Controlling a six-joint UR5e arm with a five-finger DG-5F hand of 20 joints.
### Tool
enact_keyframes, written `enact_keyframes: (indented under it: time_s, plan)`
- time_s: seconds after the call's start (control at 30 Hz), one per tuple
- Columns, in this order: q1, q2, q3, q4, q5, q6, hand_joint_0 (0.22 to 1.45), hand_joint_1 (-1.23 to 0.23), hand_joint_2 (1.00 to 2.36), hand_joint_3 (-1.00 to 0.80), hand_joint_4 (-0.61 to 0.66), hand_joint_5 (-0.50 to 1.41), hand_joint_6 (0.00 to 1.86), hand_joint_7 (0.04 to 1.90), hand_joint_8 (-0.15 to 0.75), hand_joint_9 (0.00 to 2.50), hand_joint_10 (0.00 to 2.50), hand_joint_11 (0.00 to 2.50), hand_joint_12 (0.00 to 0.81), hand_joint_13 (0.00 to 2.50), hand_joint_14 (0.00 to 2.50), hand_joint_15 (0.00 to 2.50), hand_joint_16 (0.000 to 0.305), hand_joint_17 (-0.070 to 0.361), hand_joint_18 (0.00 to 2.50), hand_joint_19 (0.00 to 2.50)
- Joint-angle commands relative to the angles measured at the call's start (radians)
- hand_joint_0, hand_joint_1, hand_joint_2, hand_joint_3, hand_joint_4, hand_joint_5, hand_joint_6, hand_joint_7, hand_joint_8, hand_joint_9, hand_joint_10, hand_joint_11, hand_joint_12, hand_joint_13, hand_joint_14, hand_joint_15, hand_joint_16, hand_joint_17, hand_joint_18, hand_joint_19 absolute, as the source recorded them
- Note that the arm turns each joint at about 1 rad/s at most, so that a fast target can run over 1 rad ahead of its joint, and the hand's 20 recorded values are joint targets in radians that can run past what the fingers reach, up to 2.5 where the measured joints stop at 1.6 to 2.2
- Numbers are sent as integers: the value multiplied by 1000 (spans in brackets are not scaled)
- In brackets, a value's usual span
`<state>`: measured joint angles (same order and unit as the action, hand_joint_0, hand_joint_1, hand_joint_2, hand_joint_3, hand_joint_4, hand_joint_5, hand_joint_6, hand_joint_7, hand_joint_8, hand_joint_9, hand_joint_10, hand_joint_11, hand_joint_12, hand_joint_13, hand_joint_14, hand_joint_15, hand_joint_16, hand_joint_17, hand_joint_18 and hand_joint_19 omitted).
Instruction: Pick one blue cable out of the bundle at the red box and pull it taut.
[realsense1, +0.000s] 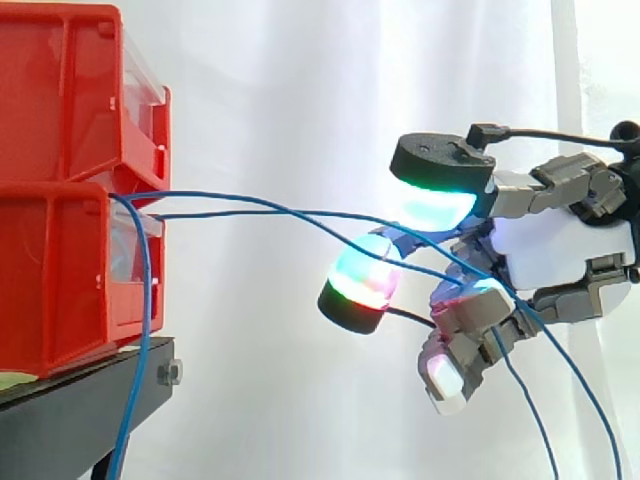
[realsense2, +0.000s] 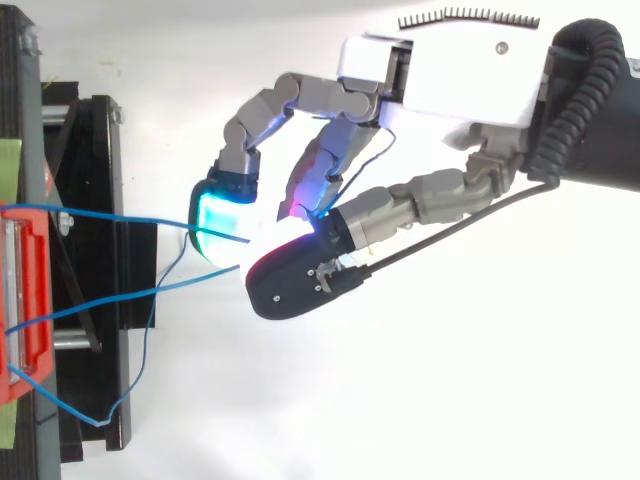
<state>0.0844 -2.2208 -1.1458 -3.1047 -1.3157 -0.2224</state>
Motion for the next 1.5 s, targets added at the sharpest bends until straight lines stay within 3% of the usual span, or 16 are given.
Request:
enact_keyframes:
  time_s: [0.0,0.13,0.3,0.6,0.73,0.83,1.47]
  plan:
    - [0,0,0,0,0,0,595,-681,1009,-401,22,-110,875,793,335,1231,36,1294,376,957,15,533,40,90,672,436]
    - [-2,0,0,0,0,2,620,-735,1010,-392,33,-115,904,766,337,1224,104,1276,375,952,16,536,40,91,686,427]
    - [-3,9,0,-5,1,11,694,-874,1007,-428,-67,-122,924,819,330,1212,219,1238,367,971,15,532,41,93,740,403]
    - [-3,39,1,-69,1,15,752,-943,1000,-500,-121,-139,968,720,317,1191,294,1228,364,979,17,523,43,98,790,373]
    - [-3,39,1,-75,1,34,644,-883,1000,-500,-4,-129,947,692,330,1202,273,1210,365,967,16,544,43,97,758,392]
    - [-3,39,1,-78,1,46,579,-800,1000,-500,14,-117,924,700,337,1223,242,1238,374,962,17,541,43,97,728,418]
    - [-2,39,0,-78,0,52,552,-760,1001,-485,21,-79,887,878,353,1380,44,1393,387,982,16,556,49,109,789,467]
